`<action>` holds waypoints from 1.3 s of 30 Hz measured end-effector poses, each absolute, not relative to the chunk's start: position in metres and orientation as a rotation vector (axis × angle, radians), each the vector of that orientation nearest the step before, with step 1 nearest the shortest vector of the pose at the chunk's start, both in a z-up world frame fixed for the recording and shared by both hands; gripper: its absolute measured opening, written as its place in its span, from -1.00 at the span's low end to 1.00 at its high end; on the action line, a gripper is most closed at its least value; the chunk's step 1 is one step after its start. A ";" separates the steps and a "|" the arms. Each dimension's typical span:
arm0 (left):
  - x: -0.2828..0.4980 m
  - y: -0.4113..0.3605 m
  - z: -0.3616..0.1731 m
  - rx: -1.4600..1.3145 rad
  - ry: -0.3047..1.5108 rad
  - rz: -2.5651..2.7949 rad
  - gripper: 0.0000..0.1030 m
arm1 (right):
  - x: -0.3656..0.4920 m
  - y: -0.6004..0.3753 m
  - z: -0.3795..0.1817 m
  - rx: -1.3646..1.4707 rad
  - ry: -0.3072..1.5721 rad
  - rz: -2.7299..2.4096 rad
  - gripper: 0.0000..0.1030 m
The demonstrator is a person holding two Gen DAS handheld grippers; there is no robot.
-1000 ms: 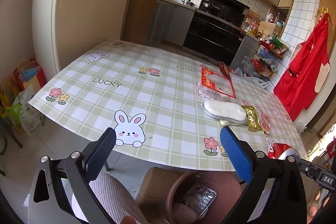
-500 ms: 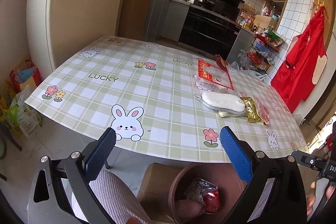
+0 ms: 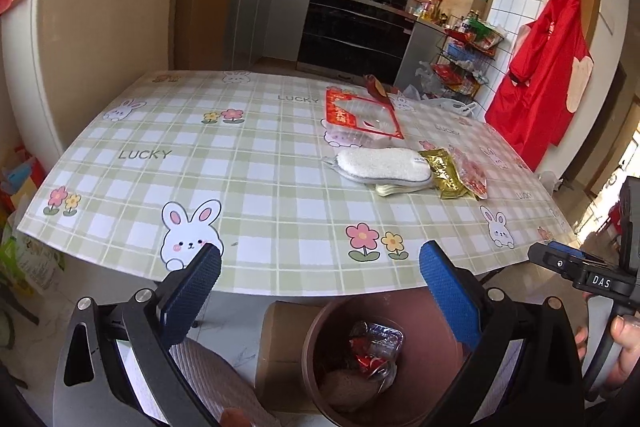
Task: Collect trash
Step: 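Reach the left gripper to the red-framed clear plastic tray and grasp it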
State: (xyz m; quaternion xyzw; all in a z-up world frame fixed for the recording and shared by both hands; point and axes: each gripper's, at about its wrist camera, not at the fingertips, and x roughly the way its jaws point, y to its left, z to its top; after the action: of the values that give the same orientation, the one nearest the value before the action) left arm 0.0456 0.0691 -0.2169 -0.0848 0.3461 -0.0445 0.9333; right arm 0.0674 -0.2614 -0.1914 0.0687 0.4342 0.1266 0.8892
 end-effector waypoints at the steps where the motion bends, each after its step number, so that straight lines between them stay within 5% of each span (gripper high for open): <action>1: 0.051 0.065 -0.215 -0.152 0.703 -0.104 0.89 | 0.071 -0.265 -0.191 0.142 0.898 0.253 0.89; 7: 0.096 0.038 -0.214 -0.013 0.727 -0.207 0.89 | 0.090 -0.284 -0.187 0.135 0.847 0.189 0.89; 13: 0.153 0.045 -0.218 -0.154 0.795 -0.235 0.86 | 0.110 -0.293 -0.186 0.056 0.801 0.144 0.89; 16: 0.185 0.046 -0.219 -0.197 0.836 -0.231 0.37 | 0.122 -0.297 -0.191 0.038 0.800 0.112 0.89; 23: 0.271 0.060 -0.235 -0.425 0.911 -0.213 0.09 | 0.153 -0.311 -0.204 0.072 0.818 0.109 0.89; 28: 0.328 0.053 -0.253 -0.514 0.946 -0.241 0.12 | 0.180 -0.321 -0.217 0.112 0.858 0.107 0.89; 39: 0.392 0.052 -0.290 -0.557 0.988 -0.176 0.54 | 0.237 -0.325 -0.231 0.151 0.892 0.130 0.89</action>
State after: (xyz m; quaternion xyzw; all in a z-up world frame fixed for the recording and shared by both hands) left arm 0.3918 0.0516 -0.2899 -0.2633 0.4675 -0.0833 0.8398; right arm 0.2366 -0.3248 -0.2308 0.0731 0.4305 0.0629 0.8974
